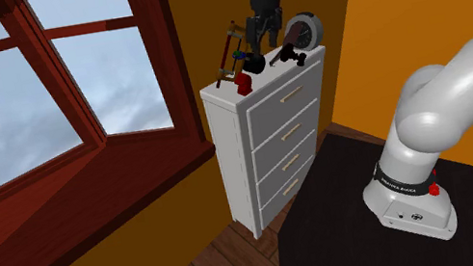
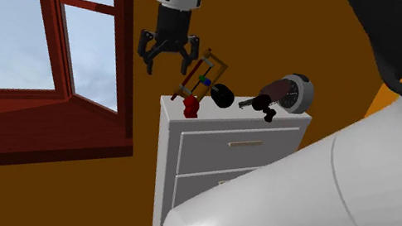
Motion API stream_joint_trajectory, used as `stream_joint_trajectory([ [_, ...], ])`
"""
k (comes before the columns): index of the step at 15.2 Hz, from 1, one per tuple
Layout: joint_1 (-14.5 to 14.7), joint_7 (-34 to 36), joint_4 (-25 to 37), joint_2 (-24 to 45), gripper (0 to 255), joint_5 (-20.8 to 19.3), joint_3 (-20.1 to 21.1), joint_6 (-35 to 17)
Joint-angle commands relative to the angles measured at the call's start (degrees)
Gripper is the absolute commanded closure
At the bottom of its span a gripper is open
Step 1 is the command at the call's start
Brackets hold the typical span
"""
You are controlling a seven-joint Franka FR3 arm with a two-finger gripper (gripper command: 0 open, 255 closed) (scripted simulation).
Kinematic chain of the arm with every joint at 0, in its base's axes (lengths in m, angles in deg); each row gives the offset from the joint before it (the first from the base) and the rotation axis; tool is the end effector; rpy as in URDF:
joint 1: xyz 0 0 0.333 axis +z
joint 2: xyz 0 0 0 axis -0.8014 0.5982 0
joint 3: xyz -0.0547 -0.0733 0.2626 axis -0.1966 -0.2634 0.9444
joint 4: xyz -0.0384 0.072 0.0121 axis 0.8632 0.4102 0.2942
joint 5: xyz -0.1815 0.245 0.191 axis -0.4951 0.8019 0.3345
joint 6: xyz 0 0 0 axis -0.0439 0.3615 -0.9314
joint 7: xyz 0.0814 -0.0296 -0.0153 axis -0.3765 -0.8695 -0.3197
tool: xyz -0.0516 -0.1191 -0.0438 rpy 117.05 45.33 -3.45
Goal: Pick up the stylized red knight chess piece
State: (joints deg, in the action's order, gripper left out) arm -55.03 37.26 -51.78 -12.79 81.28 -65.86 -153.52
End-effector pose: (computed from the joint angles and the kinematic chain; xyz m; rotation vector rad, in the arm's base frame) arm 0.3763 -0.0274 0.5131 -3.1076 0.0858 -0.0972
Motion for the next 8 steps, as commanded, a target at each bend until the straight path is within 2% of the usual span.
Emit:
stream_joint_trajectory([
  [1,-0.6,-1.7,0.8,3.1,0,0.3,-1.9,-2.2],
  [8,-2.0,-7.9,6.8,16.4,0,3.3,-7.8,-8.1],
])
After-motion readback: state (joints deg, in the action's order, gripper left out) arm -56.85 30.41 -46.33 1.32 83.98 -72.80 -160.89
